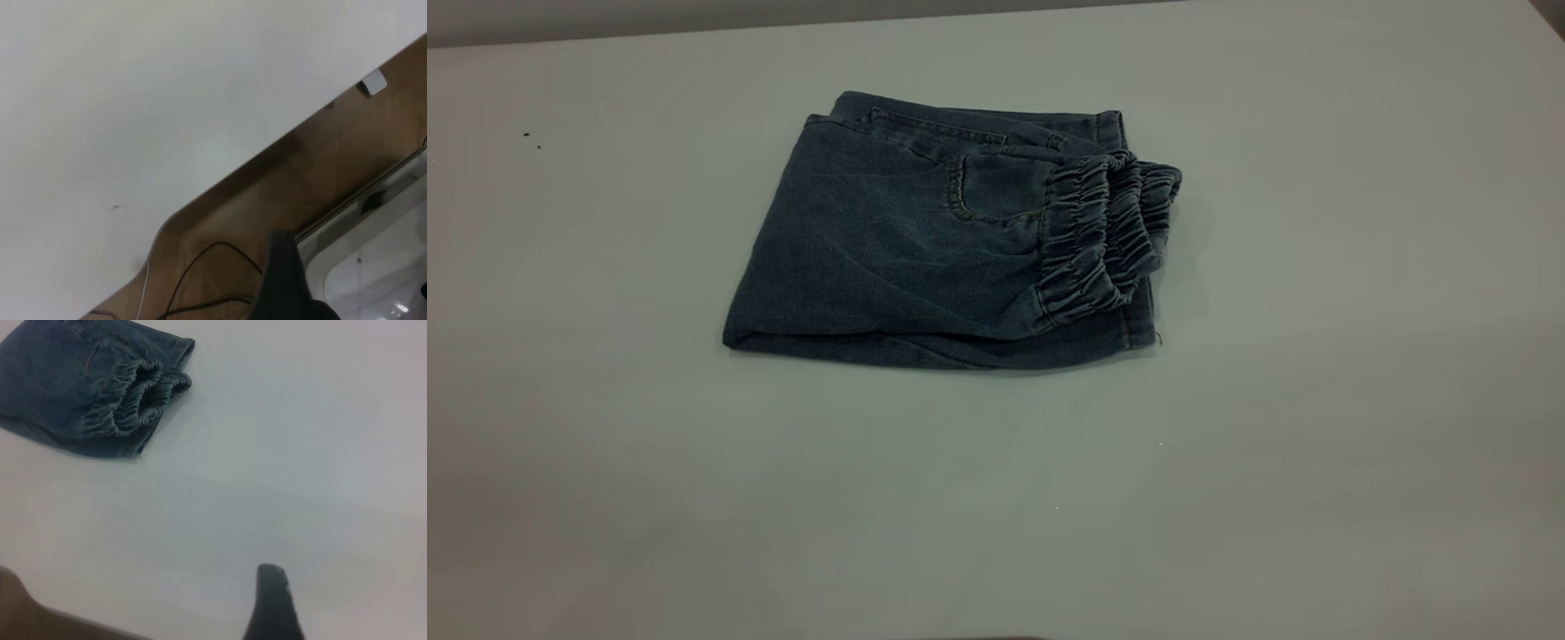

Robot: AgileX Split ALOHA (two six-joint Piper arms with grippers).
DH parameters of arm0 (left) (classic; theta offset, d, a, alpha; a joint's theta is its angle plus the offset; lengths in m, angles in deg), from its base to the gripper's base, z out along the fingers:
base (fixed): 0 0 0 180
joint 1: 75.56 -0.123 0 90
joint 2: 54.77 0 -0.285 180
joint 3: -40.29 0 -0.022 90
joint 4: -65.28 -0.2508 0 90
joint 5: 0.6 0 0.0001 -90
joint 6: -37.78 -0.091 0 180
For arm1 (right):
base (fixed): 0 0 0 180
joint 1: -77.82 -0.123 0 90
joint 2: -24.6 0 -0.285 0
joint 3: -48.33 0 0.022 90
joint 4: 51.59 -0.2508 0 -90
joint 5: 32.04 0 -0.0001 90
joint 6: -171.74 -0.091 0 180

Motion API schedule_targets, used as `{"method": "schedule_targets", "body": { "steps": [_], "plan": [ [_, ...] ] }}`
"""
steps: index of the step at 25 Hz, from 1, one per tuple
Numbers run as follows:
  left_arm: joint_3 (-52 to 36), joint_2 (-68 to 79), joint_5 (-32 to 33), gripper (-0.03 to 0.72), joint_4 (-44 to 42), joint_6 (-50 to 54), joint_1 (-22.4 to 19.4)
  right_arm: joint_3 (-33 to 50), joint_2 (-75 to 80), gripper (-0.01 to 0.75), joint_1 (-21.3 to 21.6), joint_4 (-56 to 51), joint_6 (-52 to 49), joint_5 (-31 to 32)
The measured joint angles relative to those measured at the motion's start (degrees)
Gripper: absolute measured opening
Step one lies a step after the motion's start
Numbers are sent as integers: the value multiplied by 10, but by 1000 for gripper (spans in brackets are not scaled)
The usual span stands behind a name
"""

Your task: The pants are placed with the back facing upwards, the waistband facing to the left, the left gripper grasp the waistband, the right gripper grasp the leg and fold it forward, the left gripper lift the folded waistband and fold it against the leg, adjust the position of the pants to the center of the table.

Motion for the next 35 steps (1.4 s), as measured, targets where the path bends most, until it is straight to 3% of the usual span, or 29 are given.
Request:
{"method": "schedule_targets", "body": {
  "steps": [3, 5, 11, 16, 26, 35],
  "plan": [
    [0, -4, 0, 470, 1, 0, -7, 0, 0, 434, 0, 0, 0, 0],
    [0, -13, 0, 470, 5, 0, -40, 0, 0, 434, 0, 0, 0, 0],
    [0, -83, 2, 470, 6, 0, -220, 0, 0, 434, 0, 0, 0, -1],
    [0, -151, 5, 470, 6, 0, -301, 0, 0, 434, 1, 0, 0, -1],
    [0, -206, 9, 470, 6, 0, -342, 0, 0, 434, 84, -1, 0, -1],
    [0, -232, 11, 470, 6, 0, -342, 0, 0, 434, 92, -1, 0, -1]
  ]
}}
